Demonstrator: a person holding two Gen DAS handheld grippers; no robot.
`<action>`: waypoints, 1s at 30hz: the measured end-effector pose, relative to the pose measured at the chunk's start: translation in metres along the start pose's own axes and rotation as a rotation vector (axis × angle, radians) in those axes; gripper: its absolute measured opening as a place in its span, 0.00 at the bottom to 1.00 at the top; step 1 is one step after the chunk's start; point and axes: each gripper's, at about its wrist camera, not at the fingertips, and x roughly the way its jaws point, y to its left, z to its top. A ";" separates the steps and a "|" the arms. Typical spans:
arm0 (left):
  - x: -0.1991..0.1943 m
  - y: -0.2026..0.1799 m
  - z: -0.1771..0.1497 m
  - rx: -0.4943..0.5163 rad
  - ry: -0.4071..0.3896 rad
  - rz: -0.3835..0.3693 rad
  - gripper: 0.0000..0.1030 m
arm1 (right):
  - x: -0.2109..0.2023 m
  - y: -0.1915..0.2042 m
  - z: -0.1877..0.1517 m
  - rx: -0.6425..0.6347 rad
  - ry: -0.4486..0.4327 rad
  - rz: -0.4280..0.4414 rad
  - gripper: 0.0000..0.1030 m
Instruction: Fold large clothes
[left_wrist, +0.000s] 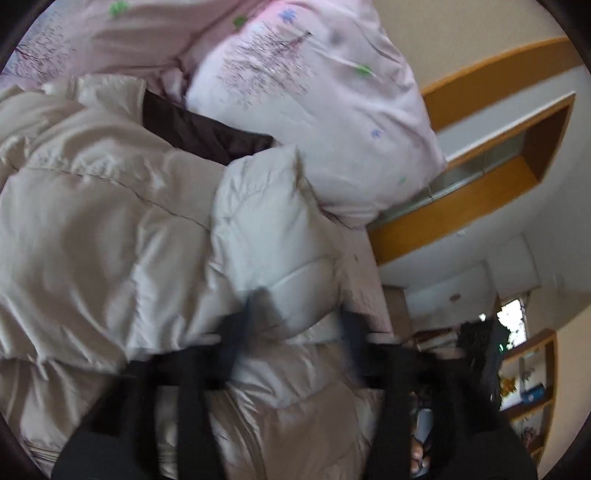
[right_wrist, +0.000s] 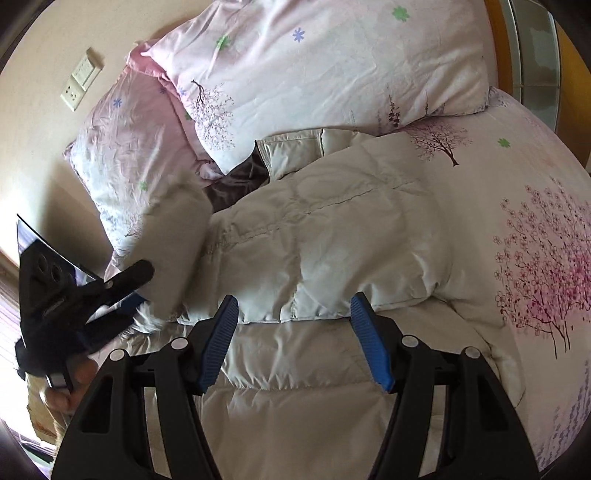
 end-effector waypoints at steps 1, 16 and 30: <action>-0.006 -0.003 0.001 0.010 -0.018 -0.001 0.87 | -0.001 0.001 0.000 0.002 -0.002 0.007 0.63; -0.212 0.069 -0.077 0.210 -0.337 0.588 0.94 | 0.066 0.026 0.001 0.095 0.171 0.169 0.50; -0.261 0.155 -0.102 -0.009 -0.344 0.625 0.94 | 0.040 0.032 -0.005 0.055 0.011 0.101 0.09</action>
